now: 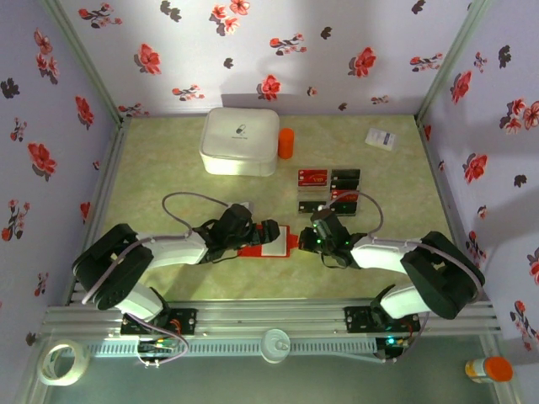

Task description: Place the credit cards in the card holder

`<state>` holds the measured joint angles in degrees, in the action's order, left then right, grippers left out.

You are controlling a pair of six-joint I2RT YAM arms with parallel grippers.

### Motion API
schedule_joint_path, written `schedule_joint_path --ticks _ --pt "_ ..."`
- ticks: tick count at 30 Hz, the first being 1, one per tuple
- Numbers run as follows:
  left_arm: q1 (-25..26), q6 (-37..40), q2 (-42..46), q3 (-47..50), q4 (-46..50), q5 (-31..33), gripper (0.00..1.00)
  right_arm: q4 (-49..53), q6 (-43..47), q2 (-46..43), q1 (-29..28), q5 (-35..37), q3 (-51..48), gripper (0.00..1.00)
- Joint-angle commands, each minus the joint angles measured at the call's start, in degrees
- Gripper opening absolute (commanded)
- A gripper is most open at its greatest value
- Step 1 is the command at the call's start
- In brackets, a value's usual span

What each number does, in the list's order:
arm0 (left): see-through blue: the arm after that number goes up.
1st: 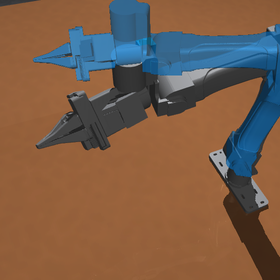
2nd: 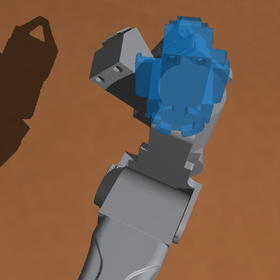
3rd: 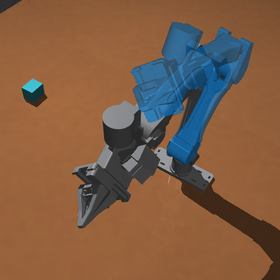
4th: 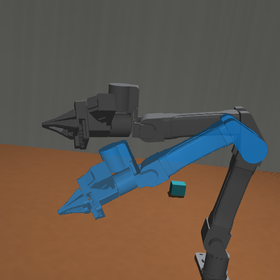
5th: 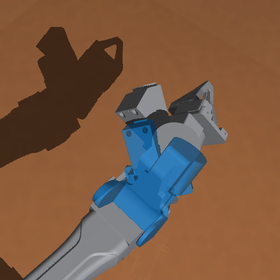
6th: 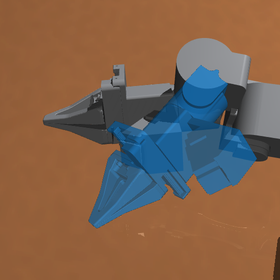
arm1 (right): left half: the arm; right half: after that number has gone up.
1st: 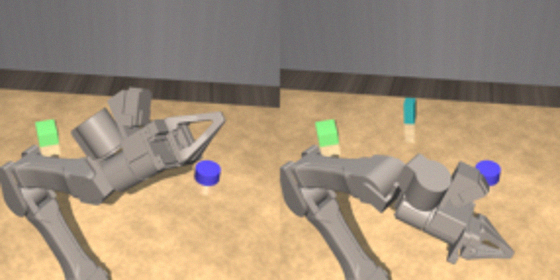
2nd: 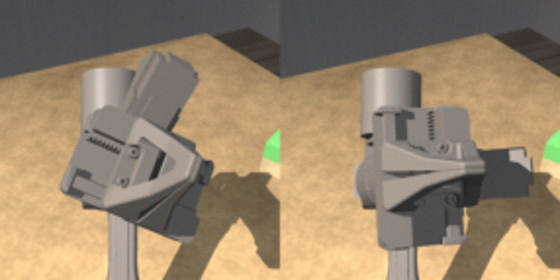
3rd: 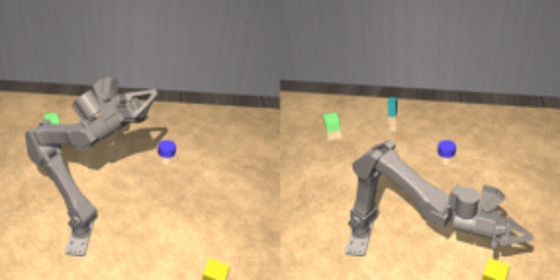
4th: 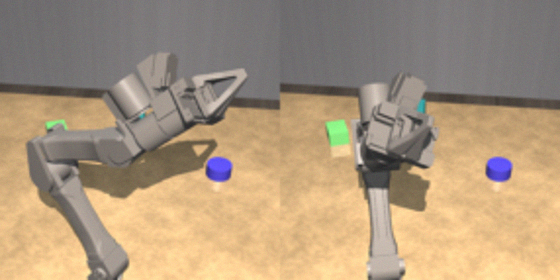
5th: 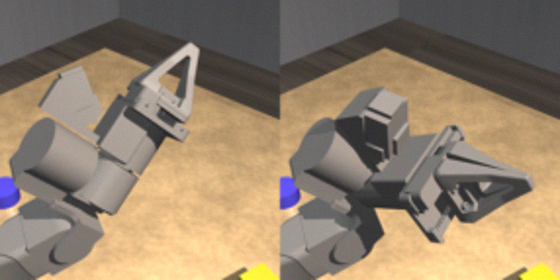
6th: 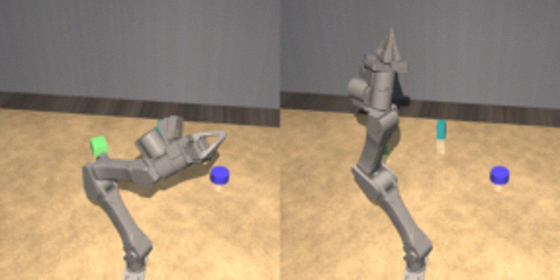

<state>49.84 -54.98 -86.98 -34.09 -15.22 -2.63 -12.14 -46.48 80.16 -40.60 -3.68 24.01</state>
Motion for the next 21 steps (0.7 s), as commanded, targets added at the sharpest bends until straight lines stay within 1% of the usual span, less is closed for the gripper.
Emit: schedule_joint_path --ticks 1,5,8,14,21 --pt "-0.2 4.1 1.7 -0.8 4.6 1.4 1.00 3.8 1.2 1.3 0.1 0.3 0.6 0.00" --pt "-0.1 7.9 3.3 -4.1 11.4 3.1 1.00 4.1 0.7 0.8 0.1 0.2 0.7 0.00" --pt "0.2 10.4 3.2 -5.7 14.6 3.9 1.00 4.3 0.9 1.0 0.1 0.0 1.2 0.00" --pt "0.7 12.6 0.9 -6.3 15.9 4.2 1.00 3.7 0.6 1.5 0.1 -0.3 1.2 0.00" --pt "2.5 16.0 -0.6 -7.7 20.3 9.5 1.00 4.0 0.3 0.7 0.2 -0.9 1.5 0.00"
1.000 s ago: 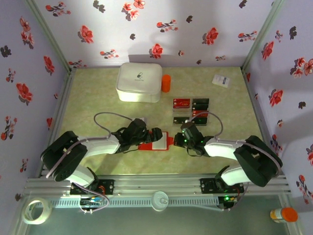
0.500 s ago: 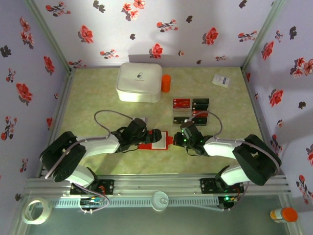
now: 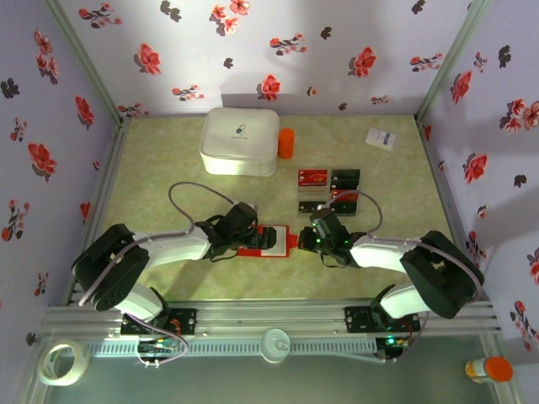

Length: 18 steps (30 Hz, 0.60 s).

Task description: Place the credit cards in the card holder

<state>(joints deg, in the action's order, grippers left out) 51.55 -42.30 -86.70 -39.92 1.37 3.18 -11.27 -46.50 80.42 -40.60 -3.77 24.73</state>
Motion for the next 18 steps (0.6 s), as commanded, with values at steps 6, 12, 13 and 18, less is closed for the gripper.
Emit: schedule_joint_path --ticks 6,12,13,18 --pt "2.3 5.9 -2.5 -4.4 7.3 7.0 1.00 3.7 0.4 0.1 0.1 -1.5 1.7 0.00" --pt "3.5 7.1 -4.1 -5.4 8.5 9.1 1.00 4.6 0.2 -1.2 0.1 -2.8 3.6 0.00" --pt "3.6 7.0 -4.2 -5.3 8.3 9.4 1.00 5.0 0.2 -1.6 0.1 -3.0 3.9 0.00" --pt "3.8 6.2 -4.2 -4.3 7.0 9.9 1.00 6.0 0.4 -2.0 0.1 -4.1 6.0 0.00"
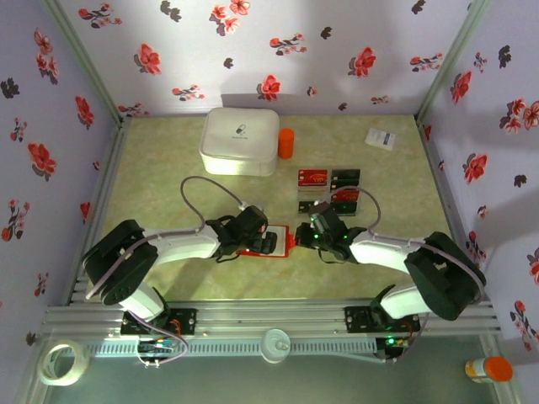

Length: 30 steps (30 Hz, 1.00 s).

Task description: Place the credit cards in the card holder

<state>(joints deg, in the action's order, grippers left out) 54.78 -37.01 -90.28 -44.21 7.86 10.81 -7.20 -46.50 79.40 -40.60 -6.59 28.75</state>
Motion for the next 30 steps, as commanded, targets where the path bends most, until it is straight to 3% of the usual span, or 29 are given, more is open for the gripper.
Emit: schedule_joint_path --ticks 1,30 --pt "0.5 0.6 -0.6 0.2 0.3 2.3 1.00 1.9 0.4 -0.7 0.1 -1.7 2.4 0.00" --pt "0.6 -1.8 2.7 4.2 -2.7 3.4 1.00 0.6 1.9 12.5 -2.6 -5.7 11.7 0.00"
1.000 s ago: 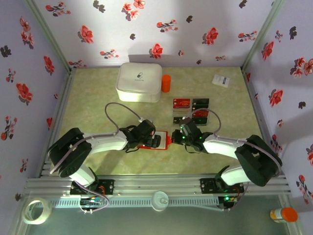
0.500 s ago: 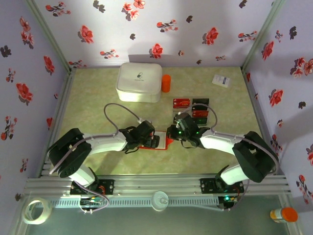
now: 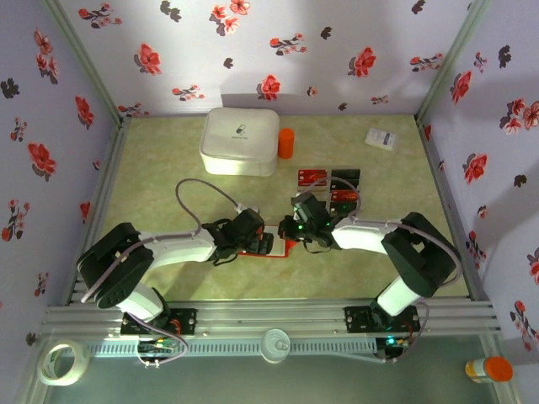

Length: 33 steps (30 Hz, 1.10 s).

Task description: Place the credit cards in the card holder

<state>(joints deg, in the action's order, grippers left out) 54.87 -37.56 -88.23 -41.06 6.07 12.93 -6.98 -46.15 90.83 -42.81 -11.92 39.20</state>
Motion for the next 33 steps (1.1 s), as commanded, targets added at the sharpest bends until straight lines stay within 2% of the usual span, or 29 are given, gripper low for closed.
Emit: schedule_joint_path --ticks 1,33 --pt "0.5 -1.3 0.5 1.2 -1.1 1.2 1.00 0.4 1.5 1.2 -0.3 -0.2 1.2 0.00" --pt "0.5 -1.7 1.7 4.4 -6.2 0.8 1.00 -3.2 -0.5 5.8 -1.2 -1.9 1.0 0.00"
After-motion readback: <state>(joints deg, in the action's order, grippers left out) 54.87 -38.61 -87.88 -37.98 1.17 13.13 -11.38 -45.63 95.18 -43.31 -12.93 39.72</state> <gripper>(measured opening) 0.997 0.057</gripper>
